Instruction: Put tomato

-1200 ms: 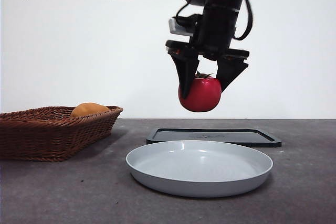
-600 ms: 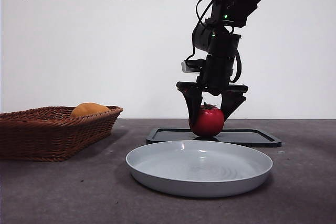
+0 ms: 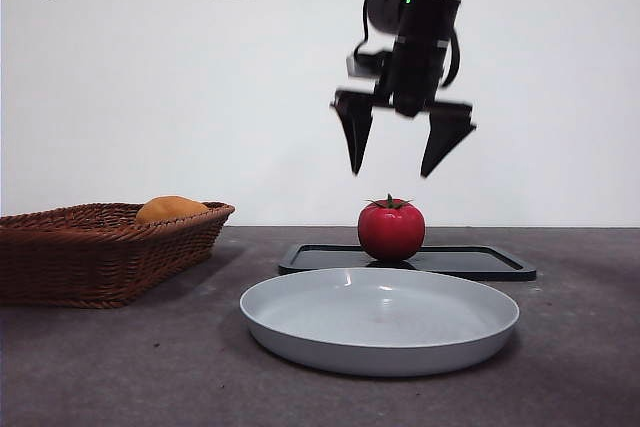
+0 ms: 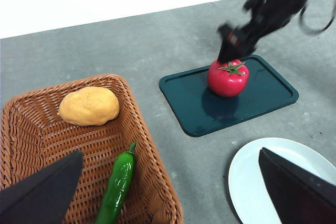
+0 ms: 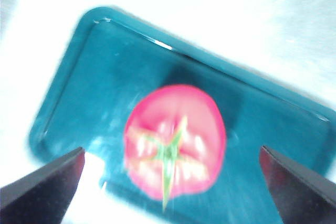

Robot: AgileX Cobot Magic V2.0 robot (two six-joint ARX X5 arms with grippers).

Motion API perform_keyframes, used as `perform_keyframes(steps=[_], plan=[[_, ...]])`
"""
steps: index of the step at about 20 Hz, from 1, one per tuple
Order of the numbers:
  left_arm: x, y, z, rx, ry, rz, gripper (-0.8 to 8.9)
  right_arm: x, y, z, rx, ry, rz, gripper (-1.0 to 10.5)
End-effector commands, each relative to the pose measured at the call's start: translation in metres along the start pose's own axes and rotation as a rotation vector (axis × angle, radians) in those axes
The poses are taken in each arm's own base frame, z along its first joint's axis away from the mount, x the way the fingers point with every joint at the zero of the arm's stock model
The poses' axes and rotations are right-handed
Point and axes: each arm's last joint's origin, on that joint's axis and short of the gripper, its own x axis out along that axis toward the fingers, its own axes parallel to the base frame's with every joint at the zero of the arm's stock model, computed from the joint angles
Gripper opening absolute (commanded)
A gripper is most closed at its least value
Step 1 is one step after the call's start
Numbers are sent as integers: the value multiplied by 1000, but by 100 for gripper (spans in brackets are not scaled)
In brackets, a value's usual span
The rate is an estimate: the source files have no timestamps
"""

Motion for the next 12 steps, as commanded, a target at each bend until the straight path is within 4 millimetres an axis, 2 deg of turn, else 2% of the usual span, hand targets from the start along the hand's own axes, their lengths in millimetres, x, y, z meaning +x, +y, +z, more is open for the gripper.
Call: perform_keyframes(steps=[1,5,7,12], plan=[[-1,-1,5,0,-22,-3,729,-30,4,1,0,-10,-25,638],[-1,-1,5,0,-22,-3,729,-90,1,-16,1,-3,-167,638],[-1,-1,5,0,-22,-3,729,-109,0,-29,-2,2,-181,638],[-1,-1,5,0,-22,-3,729,-128,-6,-88,-15,131,-284,638]])
